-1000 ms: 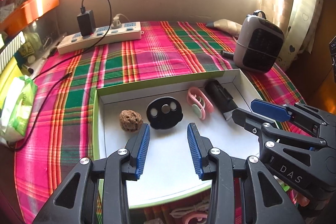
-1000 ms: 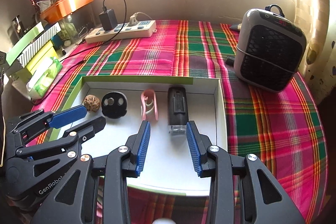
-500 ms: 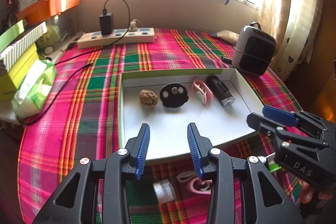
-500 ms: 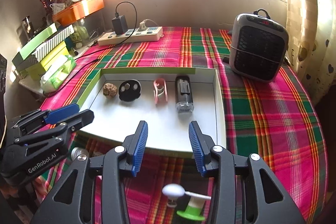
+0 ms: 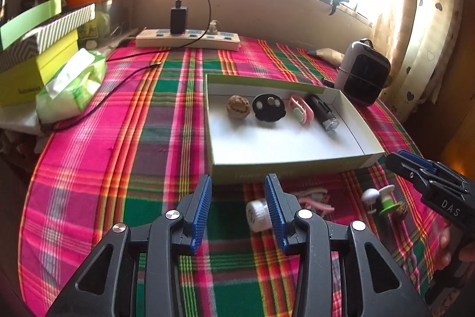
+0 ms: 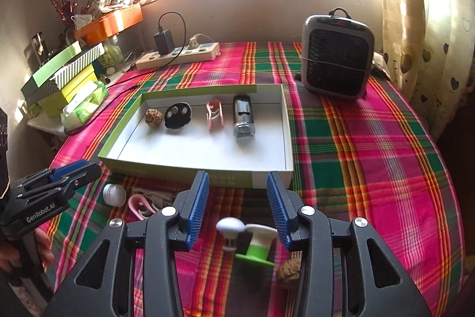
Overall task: Organize objects
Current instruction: 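Withdraw left tool toward the white cylinder while right tool moves to the walnut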
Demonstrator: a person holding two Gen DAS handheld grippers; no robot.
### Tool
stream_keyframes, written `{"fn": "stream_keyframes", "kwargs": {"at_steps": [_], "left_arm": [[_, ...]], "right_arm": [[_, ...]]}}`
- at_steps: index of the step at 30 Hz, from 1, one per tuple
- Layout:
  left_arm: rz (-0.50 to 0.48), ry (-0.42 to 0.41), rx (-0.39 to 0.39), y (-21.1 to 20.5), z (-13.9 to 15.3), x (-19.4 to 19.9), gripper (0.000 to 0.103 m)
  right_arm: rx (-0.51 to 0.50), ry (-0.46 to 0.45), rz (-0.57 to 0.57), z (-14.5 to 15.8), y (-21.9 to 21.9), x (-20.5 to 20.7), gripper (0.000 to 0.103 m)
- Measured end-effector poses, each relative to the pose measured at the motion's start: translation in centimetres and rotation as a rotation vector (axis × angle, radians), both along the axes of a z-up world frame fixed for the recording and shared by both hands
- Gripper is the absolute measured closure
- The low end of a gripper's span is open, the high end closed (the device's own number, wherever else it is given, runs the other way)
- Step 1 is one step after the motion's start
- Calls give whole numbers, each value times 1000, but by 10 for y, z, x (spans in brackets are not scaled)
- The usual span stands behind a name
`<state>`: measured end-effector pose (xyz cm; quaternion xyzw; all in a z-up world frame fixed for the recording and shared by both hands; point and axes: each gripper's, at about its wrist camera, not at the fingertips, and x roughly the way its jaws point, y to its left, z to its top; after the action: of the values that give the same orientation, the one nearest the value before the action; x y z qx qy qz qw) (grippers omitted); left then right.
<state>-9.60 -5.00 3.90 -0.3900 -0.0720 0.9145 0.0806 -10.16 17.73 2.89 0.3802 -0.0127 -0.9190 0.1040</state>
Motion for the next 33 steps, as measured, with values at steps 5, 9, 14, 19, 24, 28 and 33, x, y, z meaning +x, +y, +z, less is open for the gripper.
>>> {"fn": "stream_keyframes", "kwargs": {"at_steps": [5,9,14,19,24,28,33], "left_arm": [[6,-17,24,-10,-8,9,64],[-4,-32,53,-15,-14,13,62],[-36,-48,78,-11,-19,12,60],[-67,-58,82,-2,-21,8,60],[-78,-69,67,6,-24,1,60],[-83,-84,54,10,-29,-2,60],[-79,-88,54,10,-30,-7,60]], "right_arm": [[-5,3,-13,-4,6,12,61],[-7,5,-26,-7,10,21,61],[-6,7,-39,-11,17,31,60],[-13,3,-56,-15,27,38,56],[-12,-18,-66,-21,33,40,56],[-18,-47,-46,-29,30,38,55],[-4,-40,-21,-30,24,35,47]]}}
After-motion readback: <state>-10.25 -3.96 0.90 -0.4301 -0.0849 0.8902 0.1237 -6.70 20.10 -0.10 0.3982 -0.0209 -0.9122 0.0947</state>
